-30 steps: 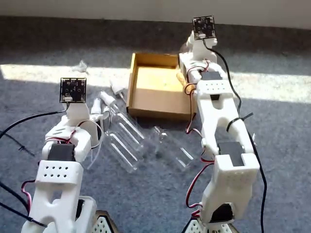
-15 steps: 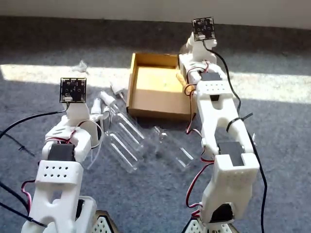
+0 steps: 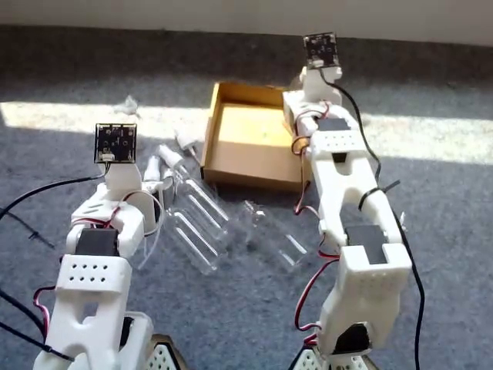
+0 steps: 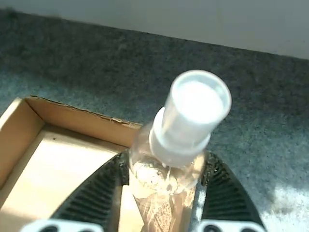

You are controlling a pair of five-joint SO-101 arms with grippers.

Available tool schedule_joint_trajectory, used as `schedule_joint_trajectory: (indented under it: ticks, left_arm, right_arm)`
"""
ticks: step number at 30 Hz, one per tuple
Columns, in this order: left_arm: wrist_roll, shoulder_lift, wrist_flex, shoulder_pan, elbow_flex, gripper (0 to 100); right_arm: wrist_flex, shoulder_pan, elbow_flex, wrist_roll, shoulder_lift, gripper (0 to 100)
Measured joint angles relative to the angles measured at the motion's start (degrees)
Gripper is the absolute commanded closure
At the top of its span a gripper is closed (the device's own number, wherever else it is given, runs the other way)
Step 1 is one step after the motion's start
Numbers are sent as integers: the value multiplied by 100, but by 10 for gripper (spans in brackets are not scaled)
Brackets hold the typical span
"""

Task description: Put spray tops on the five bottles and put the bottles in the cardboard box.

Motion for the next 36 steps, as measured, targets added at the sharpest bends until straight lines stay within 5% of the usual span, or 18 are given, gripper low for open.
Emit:
schedule_joint_trajectory:
  ticks: [36]
  left_arm:
    - [0, 0, 0, 0, 0, 796]
  right_arm:
    - [246, -141, -18, -88, 0, 745]
